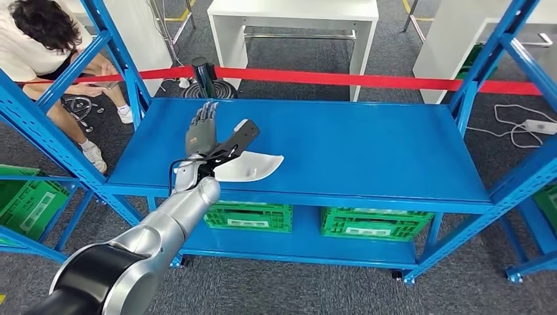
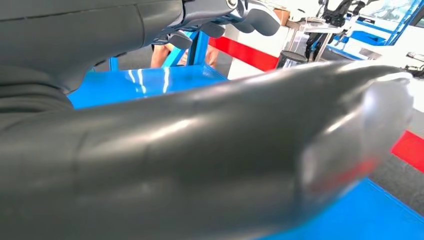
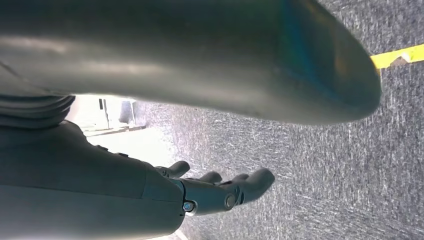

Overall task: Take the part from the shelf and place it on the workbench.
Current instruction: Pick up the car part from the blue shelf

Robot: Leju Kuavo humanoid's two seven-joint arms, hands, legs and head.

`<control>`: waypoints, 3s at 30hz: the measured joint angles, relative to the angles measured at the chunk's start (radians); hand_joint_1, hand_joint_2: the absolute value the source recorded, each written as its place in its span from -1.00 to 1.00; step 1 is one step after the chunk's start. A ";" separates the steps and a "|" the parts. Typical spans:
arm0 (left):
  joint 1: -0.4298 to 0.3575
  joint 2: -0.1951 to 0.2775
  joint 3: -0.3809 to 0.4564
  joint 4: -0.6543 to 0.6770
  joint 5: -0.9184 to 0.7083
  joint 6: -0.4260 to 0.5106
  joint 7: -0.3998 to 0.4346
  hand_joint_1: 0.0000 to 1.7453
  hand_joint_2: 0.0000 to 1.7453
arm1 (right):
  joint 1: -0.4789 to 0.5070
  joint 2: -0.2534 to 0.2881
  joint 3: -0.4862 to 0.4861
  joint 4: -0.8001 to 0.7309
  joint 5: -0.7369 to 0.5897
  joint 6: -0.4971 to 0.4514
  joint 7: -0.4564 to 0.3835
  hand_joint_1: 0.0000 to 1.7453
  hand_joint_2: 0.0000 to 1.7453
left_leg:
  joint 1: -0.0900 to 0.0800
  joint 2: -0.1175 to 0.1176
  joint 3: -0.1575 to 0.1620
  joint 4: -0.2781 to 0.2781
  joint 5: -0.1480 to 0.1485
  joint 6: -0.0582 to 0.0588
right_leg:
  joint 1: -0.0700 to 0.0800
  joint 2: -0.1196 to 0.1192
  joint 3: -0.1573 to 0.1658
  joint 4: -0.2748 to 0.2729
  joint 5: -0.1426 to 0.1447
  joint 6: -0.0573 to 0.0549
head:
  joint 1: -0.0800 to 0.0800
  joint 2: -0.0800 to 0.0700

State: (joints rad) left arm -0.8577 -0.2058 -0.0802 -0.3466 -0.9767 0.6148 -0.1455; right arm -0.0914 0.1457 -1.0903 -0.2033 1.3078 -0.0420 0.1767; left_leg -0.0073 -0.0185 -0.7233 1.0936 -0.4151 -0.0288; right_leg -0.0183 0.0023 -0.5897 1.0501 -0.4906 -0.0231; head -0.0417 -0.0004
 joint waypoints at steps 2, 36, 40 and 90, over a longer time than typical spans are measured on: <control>0.001 0.001 0.004 0.000 0.006 0.005 -0.008 -1.00 -1.00 | 0.000 0.000 0.000 0.000 0.001 0.000 0.000 -1.00 -1.00 | 0.006 0.006 -0.035 0.127 -0.090 -0.011 | 0.000 -0.003 -0.014 -0.001 0.014 -0.006 | -0.004 0.000; -0.042 0.021 -0.089 -0.089 -0.166 -0.206 -0.039 -1.00 1.00 | 0.000 -0.006 0.000 0.000 0.000 0.013 0.000 -1.00 -1.00 | 0.000 0.012 0.154 -0.066 -0.066 0.031 | -0.001 -0.003 -0.068 -0.032 0.101 0.040 | -0.004 0.000; -0.043 0.027 -0.106 -0.108 -0.174 -0.204 -0.034 -1.00 1.00 | 0.000 -0.006 0.000 0.000 0.000 0.013 0.000 -1.00 -1.00 | 0.000 0.012 0.153 -0.066 -0.065 0.029 | -0.001 -0.003 -0.069 -0.032 0.101 0.040 | -0.004 0.000; -0.157 0.502 -0.677 -0.624 0.345 -1.167 -0.265 -1.00 1.00 | 0.005 -0.008 -0.035 0.000 -0.050 -0.008 0.000 -1.00 -1.00 | 0.001 0.013 0.148 -0.066 -0.062 0.025 | 0.000 -0.001 -0.077 -0.028 0.101 0.038 | -0.004 0.000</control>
State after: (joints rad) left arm -1.0143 0.2959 -0.7568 -0.9704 -0.6313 -0.5525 -0.4110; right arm -0.0866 0.1377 -1.1250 -0.2029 1.2573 -0.0504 0.1766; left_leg -0.0067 -0.0055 -0.5754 1.0274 -0.4772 -0.0037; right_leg -0.0186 0.0015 -0.6667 1.0224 -0.3895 0.0148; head -0.0454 -0.0004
